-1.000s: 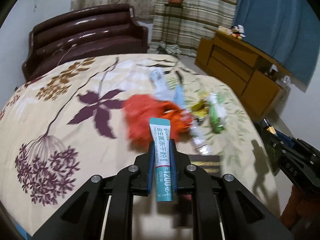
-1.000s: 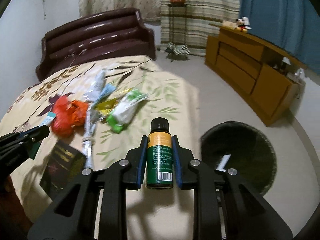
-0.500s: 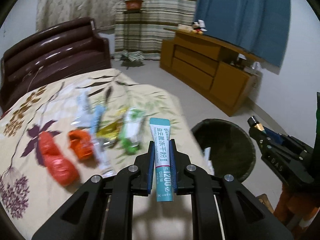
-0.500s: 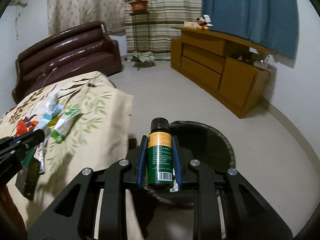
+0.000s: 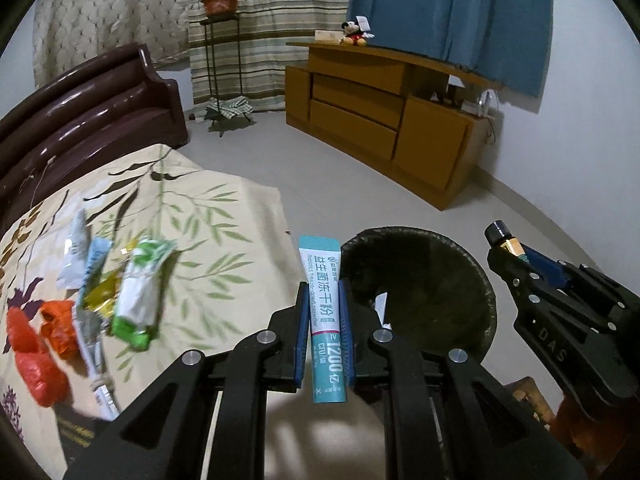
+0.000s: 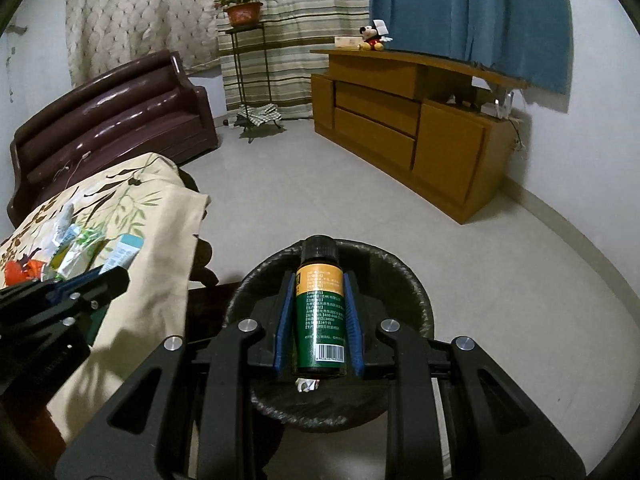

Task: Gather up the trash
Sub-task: 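Open both tools to drop the tube and spray can into the bin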

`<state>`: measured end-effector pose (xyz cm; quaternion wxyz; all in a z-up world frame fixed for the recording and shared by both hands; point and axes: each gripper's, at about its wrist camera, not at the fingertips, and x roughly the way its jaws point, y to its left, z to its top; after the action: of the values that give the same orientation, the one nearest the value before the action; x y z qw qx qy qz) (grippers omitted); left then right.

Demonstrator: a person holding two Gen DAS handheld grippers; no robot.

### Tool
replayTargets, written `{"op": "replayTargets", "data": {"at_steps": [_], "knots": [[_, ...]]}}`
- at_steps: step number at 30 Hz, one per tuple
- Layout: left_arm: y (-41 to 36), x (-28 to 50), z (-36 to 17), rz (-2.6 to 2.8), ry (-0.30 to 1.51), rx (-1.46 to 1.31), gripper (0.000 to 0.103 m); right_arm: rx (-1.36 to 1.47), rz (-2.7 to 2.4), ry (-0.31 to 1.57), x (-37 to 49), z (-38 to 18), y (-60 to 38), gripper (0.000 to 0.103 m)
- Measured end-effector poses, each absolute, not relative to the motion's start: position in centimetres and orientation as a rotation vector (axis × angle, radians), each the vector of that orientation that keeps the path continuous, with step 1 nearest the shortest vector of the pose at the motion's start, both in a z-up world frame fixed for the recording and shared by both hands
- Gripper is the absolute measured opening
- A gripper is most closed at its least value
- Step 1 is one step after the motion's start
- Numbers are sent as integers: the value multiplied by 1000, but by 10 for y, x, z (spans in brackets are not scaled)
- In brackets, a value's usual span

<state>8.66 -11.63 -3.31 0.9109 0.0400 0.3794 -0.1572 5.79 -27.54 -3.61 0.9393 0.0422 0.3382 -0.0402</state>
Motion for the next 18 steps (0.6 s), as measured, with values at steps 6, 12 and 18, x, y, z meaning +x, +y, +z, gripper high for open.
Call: {"op": "replayTargets", "data": {"at_steps": [6, 12, 18], "knots": [[-136, 101, -42, -333, 797, 113, 15, 100, -85, 696, 67, -43, -287, 23], [-150, 112, -47, -333, 805, 132, 15, 111, -91, 702, 75, -50, -294, 23], [-158, 119, -49, -330, 804, 149, 15, 118, -96, 705, 81, -54, -300, 23]]}}
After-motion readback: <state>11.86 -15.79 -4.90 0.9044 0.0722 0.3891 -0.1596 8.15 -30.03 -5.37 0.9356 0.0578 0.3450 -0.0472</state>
